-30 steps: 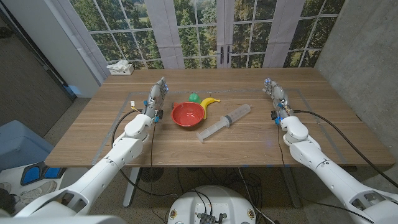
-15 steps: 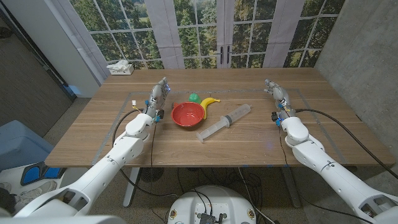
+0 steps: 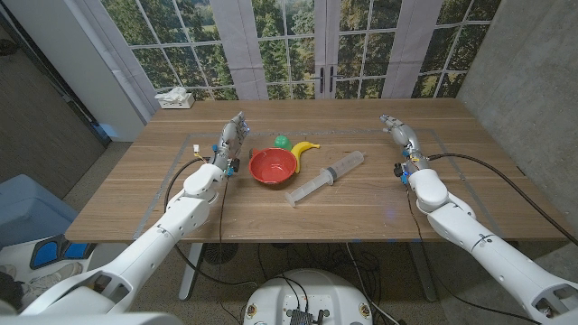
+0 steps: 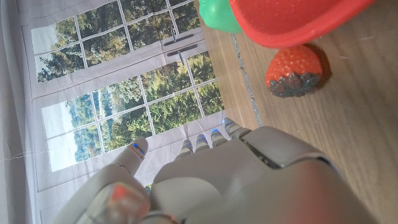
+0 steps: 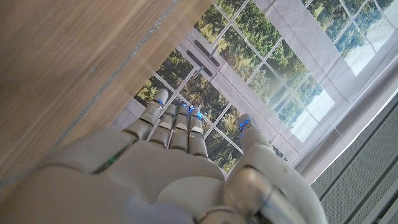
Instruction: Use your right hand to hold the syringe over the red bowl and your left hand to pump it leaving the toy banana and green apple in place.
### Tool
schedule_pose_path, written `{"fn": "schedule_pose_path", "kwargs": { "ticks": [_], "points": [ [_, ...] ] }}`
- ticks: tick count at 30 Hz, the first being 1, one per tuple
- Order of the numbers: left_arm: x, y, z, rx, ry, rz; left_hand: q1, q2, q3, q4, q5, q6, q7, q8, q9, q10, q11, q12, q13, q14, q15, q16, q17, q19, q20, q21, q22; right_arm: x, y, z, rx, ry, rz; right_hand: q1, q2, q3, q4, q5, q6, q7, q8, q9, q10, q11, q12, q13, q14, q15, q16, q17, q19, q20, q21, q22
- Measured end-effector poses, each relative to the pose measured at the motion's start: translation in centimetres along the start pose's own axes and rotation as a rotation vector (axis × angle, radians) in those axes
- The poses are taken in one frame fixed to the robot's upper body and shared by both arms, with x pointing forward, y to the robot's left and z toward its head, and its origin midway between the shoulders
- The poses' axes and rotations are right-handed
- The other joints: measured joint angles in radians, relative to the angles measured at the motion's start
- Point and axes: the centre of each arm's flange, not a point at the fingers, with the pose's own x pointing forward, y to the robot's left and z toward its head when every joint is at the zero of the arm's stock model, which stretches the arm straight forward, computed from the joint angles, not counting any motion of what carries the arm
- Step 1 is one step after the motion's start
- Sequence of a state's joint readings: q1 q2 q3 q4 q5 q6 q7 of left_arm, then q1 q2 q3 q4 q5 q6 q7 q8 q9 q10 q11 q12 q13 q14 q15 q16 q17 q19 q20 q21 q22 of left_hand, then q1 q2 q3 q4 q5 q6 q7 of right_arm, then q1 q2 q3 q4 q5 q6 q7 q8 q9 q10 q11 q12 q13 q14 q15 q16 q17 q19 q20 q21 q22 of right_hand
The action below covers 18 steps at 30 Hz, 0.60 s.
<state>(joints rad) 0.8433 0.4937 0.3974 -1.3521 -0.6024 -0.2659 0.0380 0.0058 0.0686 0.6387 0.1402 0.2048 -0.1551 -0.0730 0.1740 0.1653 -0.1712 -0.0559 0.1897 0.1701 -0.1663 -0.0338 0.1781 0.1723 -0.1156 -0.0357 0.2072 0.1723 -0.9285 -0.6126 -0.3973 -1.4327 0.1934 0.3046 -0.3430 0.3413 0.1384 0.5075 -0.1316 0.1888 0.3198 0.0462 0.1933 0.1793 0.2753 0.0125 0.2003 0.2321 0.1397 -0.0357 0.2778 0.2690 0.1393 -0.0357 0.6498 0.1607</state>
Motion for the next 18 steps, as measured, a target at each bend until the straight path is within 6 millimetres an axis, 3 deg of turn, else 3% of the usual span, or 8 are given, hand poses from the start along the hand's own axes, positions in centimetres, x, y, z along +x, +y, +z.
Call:
{"fn": "schedule_pose_path", "kwargs": {
  "ticks": [3,7,12,18],
  "points": [
    [0.0,-0.1,0.0,0.0,0.003,-0.002,0.0,0.0,0.0,0.0,0.0,0.0,0.0,0.0,0.0,-0.001,0.008,0.0,0.0,0.0,0.0,0.007,0.0,0.009,0.001,0.004,0.002,-0.1,0.0,0.2,-0.027,-0.007,0.004,0.0,0.0,0.0,-0.005,0.0,0.007,-0.007,0.0,0.0,0.008,0.0,0.0,-0.004,0.022,-0.004,0.006,0.0,0.018,0.011,-0.004,0.0],
    [0.1,-0.2,-0.1,-0.001,0.007,-0.004,0.0,0.0,0.0,-0.008,0.0,0.0,0.0,0.0,0.0,-0.001,0.008,0.0,0.0,0.0,0.0,0.007,0.0,0.009,0.001,0.004,0.003,-0.2,0.0,0.5,-0.068,-0.018,0.005,0.0,0.0,-0.018,-0.012,0.0,0.007,-0.007,0.0,0.0,0.013,-0.002,0.0,-0.013,0.025,0.0,0.007,-0.004,0.035,0.068,-0.028,-0.001],
    [0.2,-0.2,-0.1,-0.002,0.008,-0.007,0.0,0.0,0.0,-0.008,0.0,0.0,0.0,0.0,0.0,-0.001,0.008,0.0,0.0,0.0,0.0,0.007,0.0,0.009,0.001,0.004,0.003,-0.5,0.1,0.9,-0.136,-0.035,0.008,-0.014,-0.037,-0.044,-0.022,0.0,-0.017,0.002,-0.009,0.0,-0.003,0.005,0.0,-0.023,0.002,0.001,-0.008,-0.021,0.004,0.007,-0.083,-0.003],
    [0.3,-0.3,-0.1,-0.002,0.009,-0.011,0.0,0.0,0.0,-0.008,0.0,0.004,-0.004,0.0,0.0,-0.001,0.008,0.0,0.0,0.0,0.0,0.007,0.0,0.013,-0.002,0.004,0.002,-0.8,0.1,1.5,-0.23,-0.055,0.021,-0.017,-0.055,-0.051,-0.028,-0.004,-0.049,0.005,-0.013,0.0,-0.042,0.005,-0.012,-0.028,-0.033,0.0,-0.027,-0.033,-0.017,-0.005,-0.121,-0.003]
  ]
}}
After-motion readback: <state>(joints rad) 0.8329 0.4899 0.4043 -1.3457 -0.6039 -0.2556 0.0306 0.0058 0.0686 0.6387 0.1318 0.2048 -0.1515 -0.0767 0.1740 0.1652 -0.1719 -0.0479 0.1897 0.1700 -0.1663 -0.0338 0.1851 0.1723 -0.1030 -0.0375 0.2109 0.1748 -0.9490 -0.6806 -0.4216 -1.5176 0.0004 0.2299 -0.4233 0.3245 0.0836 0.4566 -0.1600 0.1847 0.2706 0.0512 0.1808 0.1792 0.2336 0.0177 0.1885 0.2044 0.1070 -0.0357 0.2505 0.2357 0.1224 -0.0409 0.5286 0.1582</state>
